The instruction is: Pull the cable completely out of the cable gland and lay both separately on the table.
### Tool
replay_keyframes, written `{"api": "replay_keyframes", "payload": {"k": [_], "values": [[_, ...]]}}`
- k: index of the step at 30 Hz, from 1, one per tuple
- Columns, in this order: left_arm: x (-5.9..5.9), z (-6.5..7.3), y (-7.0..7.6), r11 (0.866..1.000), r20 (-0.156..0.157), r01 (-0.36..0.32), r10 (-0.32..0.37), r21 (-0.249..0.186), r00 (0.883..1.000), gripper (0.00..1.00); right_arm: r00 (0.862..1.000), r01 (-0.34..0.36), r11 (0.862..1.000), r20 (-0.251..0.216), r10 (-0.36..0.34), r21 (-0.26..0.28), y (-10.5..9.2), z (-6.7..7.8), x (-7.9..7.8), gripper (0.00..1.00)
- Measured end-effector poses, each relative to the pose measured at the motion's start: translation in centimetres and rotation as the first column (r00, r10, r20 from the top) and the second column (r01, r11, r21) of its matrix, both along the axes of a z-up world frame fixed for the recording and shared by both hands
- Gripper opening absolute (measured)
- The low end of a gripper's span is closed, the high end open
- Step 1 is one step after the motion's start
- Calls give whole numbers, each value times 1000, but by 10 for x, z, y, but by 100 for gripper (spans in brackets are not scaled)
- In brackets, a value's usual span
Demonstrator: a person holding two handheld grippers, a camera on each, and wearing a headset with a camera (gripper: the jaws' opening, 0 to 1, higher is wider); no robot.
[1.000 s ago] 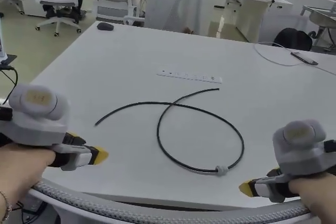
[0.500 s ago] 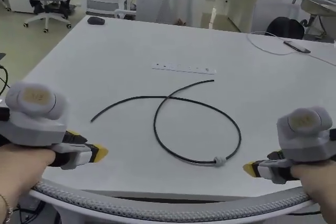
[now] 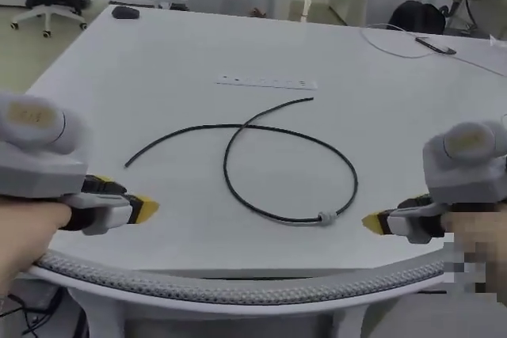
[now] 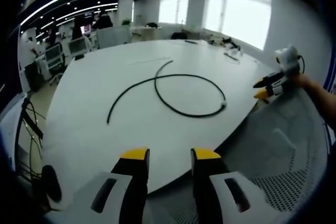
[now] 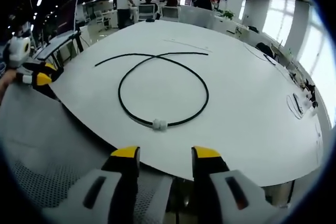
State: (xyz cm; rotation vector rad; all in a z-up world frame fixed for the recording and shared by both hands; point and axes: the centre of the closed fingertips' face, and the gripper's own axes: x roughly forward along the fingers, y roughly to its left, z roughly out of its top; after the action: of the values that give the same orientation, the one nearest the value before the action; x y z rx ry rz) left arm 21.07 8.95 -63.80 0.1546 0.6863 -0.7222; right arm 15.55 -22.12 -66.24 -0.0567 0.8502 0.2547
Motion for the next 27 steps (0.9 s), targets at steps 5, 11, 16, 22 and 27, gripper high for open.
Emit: {"api": "replay_keyframes", "payload": {"k": [5, 11, 16, 22, 27], "values": [[5, 3, 7, 998, 12, -53, 53, -18, 999, 34, 973, -214, 969, -61, 223, 120, 30, -7, -13, 45], [7, 2, 13, 995, 5, -97, 97, -14, 995, 35, 847, -525, 843, -29, 532, 118, 30, -7, 9, 29], [9, 4, 15, 992, 9, -120, 121, -30, 993, 34, 731, -680, 733, -107, 674, -31, 7, -47, 47, 40], [7, 1, 14, 994, -5, -104, 103, -19, 995, 33, 699, -715, 660, -224, 679, -231, -10, -78, 76, 30], [6, -1, 13, 996, -15, -92, 92, -16, 996, 33, 603, -798, 567, -267, 752, -205, 5, -92, 73, 36]]}}
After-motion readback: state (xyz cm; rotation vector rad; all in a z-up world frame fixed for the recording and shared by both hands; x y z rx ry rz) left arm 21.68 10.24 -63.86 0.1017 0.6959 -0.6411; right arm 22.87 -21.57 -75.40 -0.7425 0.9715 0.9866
